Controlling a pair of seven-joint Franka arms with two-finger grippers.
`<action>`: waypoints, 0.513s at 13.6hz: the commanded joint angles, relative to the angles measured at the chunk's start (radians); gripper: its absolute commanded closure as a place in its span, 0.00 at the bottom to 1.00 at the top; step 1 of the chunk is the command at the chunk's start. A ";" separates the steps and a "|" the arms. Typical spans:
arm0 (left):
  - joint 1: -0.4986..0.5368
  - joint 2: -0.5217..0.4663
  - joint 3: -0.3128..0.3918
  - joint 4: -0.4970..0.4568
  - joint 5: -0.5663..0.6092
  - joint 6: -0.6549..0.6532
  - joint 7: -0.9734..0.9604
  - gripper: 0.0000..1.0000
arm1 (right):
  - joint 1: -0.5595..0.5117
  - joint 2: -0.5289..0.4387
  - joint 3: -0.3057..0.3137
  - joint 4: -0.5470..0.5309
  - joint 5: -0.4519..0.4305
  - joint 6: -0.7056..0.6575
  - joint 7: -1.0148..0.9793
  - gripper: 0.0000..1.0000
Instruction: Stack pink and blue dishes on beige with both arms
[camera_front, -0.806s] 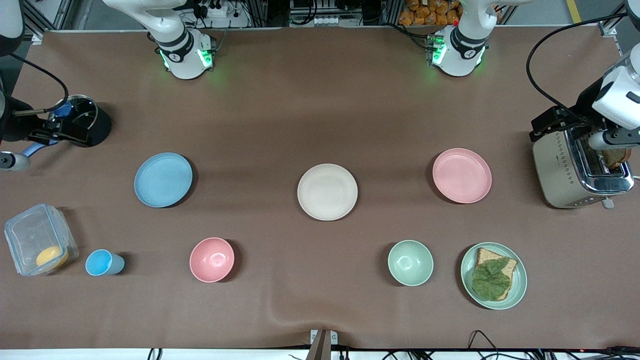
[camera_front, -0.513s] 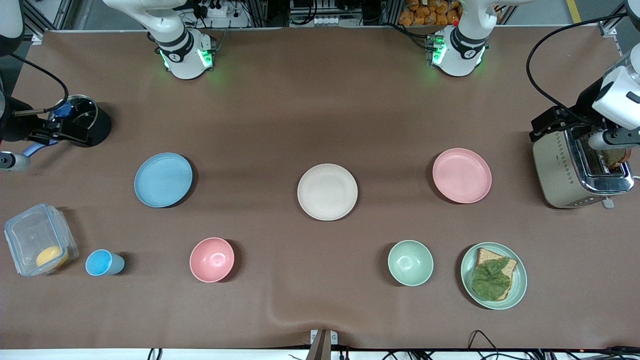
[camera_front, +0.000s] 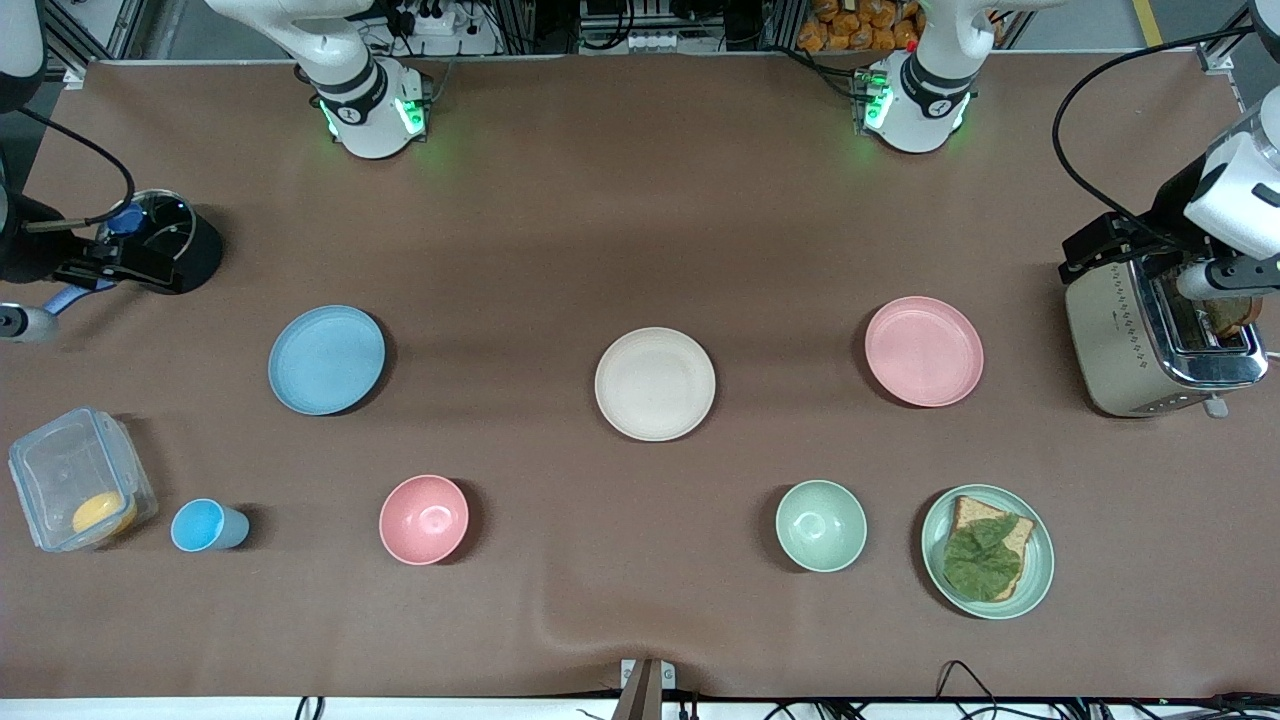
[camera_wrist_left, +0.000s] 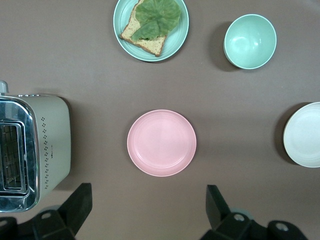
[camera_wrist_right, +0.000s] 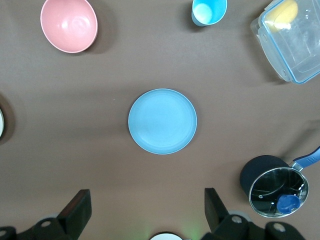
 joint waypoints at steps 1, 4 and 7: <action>-0.008 0.011 0.004 0.026 -0.008 -0.024 0.002 0.00 | -0.007 -0.007 0.009 -0.009 -0.016 -0.002 0.012 0.00; -0.008 0.011 0.004 0.026 -0.008 -0.026 0.002 0.00 | -0.007 -0.007 0.009 -0.010 -0.016 -0.003 0.012 0.00; -0.008 0.011 0.004 0.026 -0.008 -0.026 0.002 0.00 | -0.010 -0.004 0.009 -0.010 -0.016 -0.003 0.011 0.00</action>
